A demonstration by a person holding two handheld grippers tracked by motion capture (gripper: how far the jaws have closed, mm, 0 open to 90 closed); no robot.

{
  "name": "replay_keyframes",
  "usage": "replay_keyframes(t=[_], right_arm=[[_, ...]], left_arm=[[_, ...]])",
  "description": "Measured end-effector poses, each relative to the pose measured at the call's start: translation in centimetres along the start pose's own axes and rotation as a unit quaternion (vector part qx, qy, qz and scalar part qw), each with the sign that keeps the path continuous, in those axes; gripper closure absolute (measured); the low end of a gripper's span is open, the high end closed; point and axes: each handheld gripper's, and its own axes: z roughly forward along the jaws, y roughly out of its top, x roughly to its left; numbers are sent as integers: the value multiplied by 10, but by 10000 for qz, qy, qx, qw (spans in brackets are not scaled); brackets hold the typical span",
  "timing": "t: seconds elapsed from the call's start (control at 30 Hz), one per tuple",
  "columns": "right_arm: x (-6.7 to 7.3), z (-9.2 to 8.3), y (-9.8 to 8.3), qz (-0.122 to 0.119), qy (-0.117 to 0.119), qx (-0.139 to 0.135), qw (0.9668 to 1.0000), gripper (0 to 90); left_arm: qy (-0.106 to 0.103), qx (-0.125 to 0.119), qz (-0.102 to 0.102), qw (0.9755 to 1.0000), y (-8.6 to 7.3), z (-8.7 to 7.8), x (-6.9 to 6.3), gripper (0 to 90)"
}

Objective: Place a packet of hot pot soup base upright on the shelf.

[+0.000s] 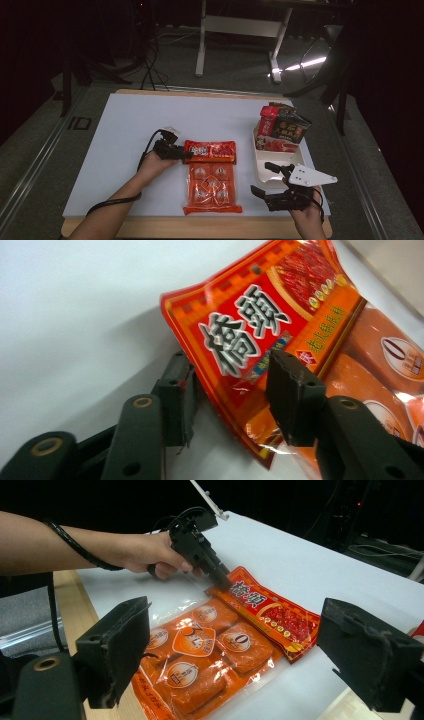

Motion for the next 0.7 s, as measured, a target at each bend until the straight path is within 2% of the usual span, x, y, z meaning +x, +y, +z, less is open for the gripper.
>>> replay_keyframes(t=[0.07, 0.2, 0.3, 0.43, 0.53, 0.7], right_arm=[[0, 0, 0, 3, 4, -6, 10000, 139], [0, 1, 0, -4, 23, 22, 10000, 139], [0, 2, 0, -8, 29, 43, 10000, 139], [-1, 2, -1, 12, 31, 43, 10000, 139], [-2, 2, -1, 20, 12, 60, 10000, 140], [-1, 3, -1, -30, -28, 102, 9999, 141]], left_arm=[[46, -18, 21, 10000, 0, 1, -2, 592], [-106, 14, -10, 9999, 0, 4, -3, 631], [-196, 30, 62, 9998, 2, 8, -9, 667], [-191, 89, 131, 9997, 4, 13, -16, 775], [-73, 105, 243, 9996, 5, 13, -20, 885], [83, 64, 386, 9992, 8, 8, -27, 895]])
